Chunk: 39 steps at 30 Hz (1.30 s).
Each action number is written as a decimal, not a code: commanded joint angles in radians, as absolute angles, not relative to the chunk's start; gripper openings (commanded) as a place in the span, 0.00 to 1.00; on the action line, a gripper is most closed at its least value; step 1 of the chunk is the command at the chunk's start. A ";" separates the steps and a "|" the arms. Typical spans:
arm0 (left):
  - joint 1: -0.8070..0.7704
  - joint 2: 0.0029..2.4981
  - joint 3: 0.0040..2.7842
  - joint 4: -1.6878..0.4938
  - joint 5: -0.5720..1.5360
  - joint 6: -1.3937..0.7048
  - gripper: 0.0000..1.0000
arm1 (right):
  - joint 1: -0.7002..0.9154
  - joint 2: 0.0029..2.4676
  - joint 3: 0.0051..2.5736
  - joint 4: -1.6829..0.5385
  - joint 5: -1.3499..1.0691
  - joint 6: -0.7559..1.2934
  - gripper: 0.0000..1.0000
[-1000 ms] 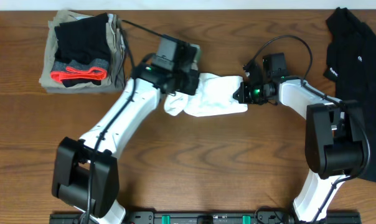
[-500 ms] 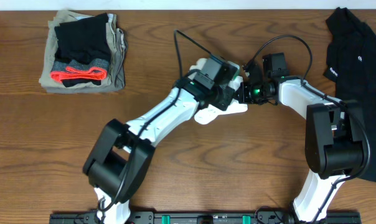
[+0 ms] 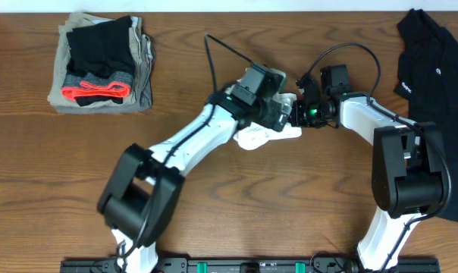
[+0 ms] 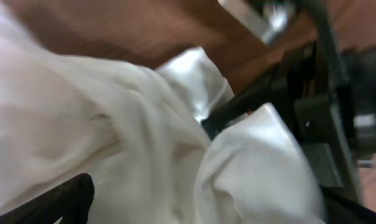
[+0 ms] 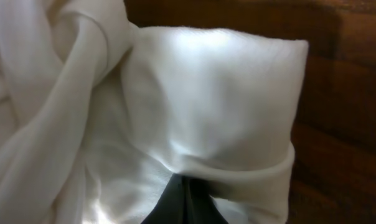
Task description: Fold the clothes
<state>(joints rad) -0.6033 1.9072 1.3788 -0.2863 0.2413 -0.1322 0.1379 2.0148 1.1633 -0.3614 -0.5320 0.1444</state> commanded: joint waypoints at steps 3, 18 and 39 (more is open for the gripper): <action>-0.508 1.671 1.386 -0.315 0.252 -0.171 0.98 | 0.162 2.080 1.121 -0.385 -0.449 0.133 0.01; -0.168 1.373 1.386 -0.611 0.229 -0.169 0.98 | 0.083 1.837 1.342 -0.675 -0.376 0.085 0.10; -0.090 1.396 1.385 -0.681 0.215 -0.128 0.98 | 0.327 1.907 1.492 -0.775 -0.196 0.213 0.29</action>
